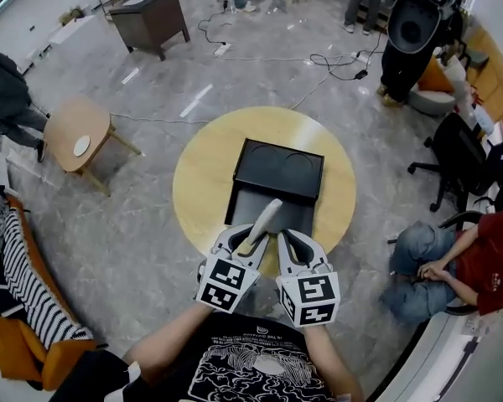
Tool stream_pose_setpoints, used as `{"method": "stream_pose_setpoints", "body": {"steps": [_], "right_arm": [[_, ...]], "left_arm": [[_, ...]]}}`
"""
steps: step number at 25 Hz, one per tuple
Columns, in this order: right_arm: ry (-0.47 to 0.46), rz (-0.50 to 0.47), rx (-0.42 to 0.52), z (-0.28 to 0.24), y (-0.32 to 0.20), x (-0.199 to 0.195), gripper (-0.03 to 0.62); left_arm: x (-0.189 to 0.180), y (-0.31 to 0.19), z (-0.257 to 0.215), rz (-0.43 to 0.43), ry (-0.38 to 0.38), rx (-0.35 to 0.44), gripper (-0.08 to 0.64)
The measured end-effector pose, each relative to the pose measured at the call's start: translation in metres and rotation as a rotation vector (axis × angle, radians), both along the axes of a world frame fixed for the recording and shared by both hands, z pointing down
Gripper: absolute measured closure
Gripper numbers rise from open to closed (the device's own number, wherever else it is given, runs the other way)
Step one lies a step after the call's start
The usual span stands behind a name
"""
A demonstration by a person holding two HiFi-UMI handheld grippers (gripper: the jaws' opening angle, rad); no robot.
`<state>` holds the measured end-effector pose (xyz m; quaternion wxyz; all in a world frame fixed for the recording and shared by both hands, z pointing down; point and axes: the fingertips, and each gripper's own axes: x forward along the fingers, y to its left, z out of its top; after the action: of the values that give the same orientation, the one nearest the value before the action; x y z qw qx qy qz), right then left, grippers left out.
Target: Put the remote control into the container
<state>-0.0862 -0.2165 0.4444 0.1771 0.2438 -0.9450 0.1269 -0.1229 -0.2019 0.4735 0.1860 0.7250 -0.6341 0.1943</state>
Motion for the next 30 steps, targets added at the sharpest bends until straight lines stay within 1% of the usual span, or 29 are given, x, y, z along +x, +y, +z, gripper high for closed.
{"method": "stream_pose_setpoints", "body": {"steps": [4, 9, 19, 23, 30], "right_arm": [[0.015, 0.044, -0.009, 0.005, -0.014, -0.014, 0.568], [0.027, 0.096, -0.016, 0.009, -0.030, -0.031, 0.568], [0.044, 0.190, -0.019, 0.021, -0.060, -0.045, 0.567], [0.053, 0.235, -0.026, 0.029, -0.064, -0.045, 0.567], [0.061, 0.312, -0.039, 0.040, -0.071, -0.048, 0.568]], "left_arm": [[-0.016, -0.016, 0.007, 0.062, 0.000, -0.021, 0.456], [-0.031, -0.032, 0.014, 0.147, -0.023, -0.050, 0.456], [-0.042, -0.062, 0.043, 0.323, -0.084, -0.120, 0.456], [-0.045, -0.066, 0.058, 0.406, -0.125, -0.157, 0.456], [-0.043, -0.069, 0.084, 0.539, -0.147, -0.243, 0.456]]}}
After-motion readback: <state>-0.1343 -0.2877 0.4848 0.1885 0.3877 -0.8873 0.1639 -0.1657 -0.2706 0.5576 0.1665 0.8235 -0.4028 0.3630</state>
